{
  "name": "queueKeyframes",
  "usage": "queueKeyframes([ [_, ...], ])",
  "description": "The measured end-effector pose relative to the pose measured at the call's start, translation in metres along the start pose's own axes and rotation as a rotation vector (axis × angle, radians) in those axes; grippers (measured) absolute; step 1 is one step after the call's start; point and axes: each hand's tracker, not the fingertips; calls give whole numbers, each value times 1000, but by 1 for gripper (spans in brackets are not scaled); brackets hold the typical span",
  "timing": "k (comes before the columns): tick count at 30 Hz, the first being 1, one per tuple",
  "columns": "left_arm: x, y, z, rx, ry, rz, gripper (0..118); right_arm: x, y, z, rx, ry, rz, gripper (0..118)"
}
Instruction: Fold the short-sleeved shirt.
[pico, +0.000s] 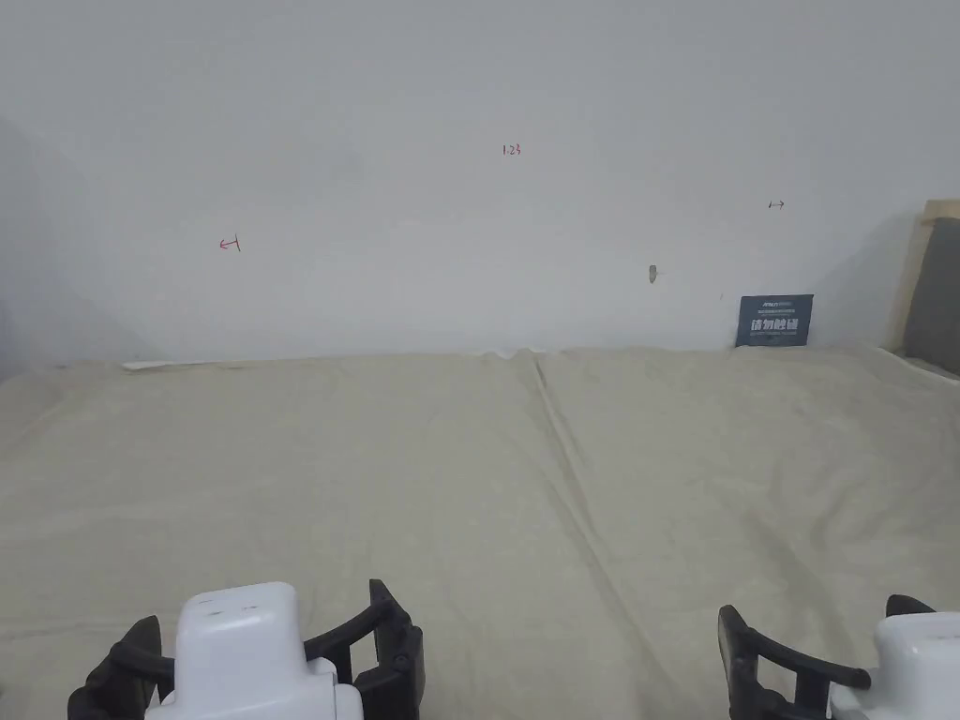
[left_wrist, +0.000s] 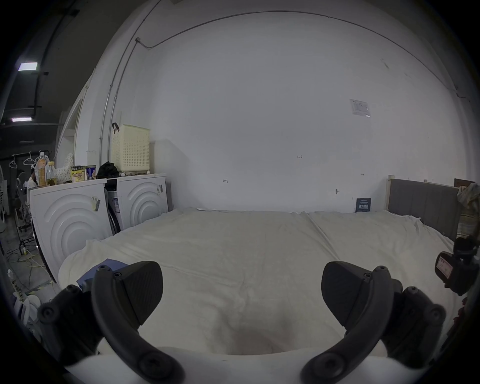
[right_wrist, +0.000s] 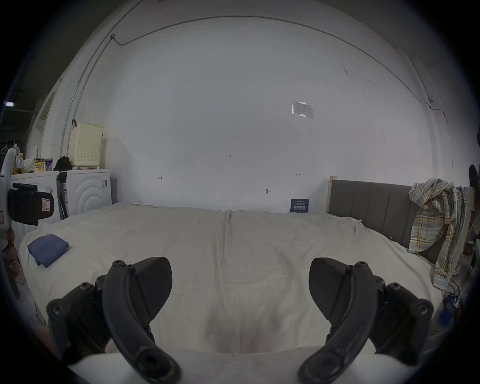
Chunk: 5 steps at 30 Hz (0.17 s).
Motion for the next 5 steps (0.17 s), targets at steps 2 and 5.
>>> queueKeyframes([
  [2, 1, 1, 1, -2, 10, -6, 118, 0, 1, 0, 0, -3, 4, 108],
  [5, 1, 1, 2, -3, 5, -4, 118, 0, 2, 0, -11, 6, -19, 108],
])
